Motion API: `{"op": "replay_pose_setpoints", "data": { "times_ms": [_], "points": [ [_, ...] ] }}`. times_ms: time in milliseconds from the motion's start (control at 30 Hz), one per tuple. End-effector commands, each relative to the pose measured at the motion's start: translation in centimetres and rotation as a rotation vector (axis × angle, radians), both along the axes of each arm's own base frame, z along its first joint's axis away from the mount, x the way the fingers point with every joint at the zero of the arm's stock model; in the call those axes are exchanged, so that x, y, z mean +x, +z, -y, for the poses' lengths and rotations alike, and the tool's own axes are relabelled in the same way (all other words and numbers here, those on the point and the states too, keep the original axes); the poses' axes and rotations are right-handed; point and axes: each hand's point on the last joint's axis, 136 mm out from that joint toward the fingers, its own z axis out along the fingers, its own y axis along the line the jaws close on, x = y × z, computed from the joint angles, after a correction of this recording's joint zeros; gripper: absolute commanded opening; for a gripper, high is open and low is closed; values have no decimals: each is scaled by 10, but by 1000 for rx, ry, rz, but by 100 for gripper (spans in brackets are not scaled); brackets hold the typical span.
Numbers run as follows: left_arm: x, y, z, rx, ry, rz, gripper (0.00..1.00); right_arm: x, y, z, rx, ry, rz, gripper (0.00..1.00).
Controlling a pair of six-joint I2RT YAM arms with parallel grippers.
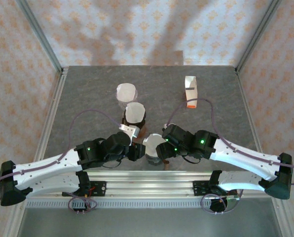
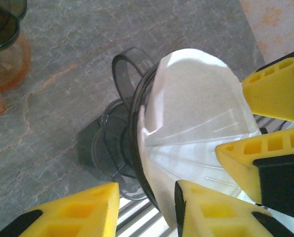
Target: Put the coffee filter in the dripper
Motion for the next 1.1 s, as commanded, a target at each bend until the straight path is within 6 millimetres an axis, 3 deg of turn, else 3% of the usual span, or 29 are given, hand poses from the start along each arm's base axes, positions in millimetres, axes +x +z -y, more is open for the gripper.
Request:
{"op": "replay_pose_setpoints", "data": {
  "times_ms": [0,300,500,833,1067],
  "points": [
    [-5,-9,-9,36,0,-14,34,1,-4,11,-37,-27,14,71],
    [-3,-9,-10,33,15,-6,37,1,-1,9,-27,-29,15,71],
    [-2,-7,-7,27,16,-2,39,7,24,5,34,-31,69,73],
    [0,-7,-8,24,27,8,41,17,49,25,60,-120,164,74],
    [2,-4,-8,17,35,18,53,18,47,33,47,-145,171,74]
  ]
}}
